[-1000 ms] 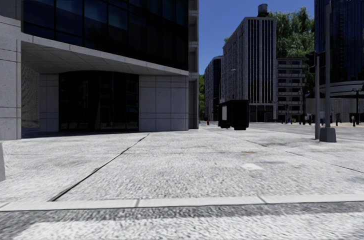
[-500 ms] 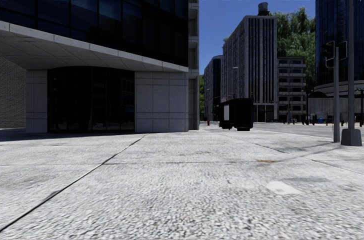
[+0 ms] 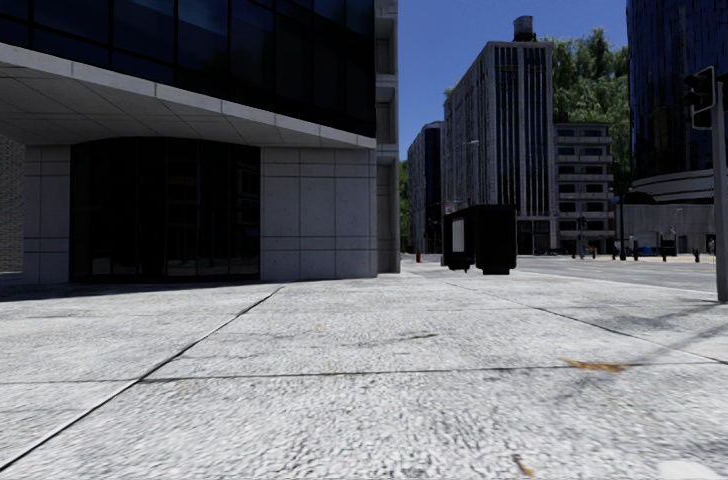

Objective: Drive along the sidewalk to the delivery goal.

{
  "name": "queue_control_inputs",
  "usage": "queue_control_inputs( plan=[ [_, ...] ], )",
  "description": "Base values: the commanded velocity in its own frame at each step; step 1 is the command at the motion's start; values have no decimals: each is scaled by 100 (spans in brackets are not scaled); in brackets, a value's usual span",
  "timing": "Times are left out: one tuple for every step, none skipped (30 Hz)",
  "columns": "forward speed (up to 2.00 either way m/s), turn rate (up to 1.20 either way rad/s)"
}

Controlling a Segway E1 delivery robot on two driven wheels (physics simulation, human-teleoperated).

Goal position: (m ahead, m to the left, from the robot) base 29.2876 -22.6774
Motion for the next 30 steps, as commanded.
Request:
queue_control_inputs(
  plan=[
    [200,0],
    [200,0],
    [200,0],
    [200,0],
    [200,0],
    [200,0],
    [200,0],
    [200,0],
    [200,0],
    [200,0],
    [200,0],
    [200,0],
    [200,0],
    [200,0],
    [200,0],
    [200,0],
    [200,0],
    [200,0],
    [200,0],
    [200,0],
    [200,0],
    [200,0],
    [200,0],
    [200,0],
    [200,0],
    [200,0],
    [200,0],
    [200,0],
    [200,-9],
    [200,-9]
  ],
)
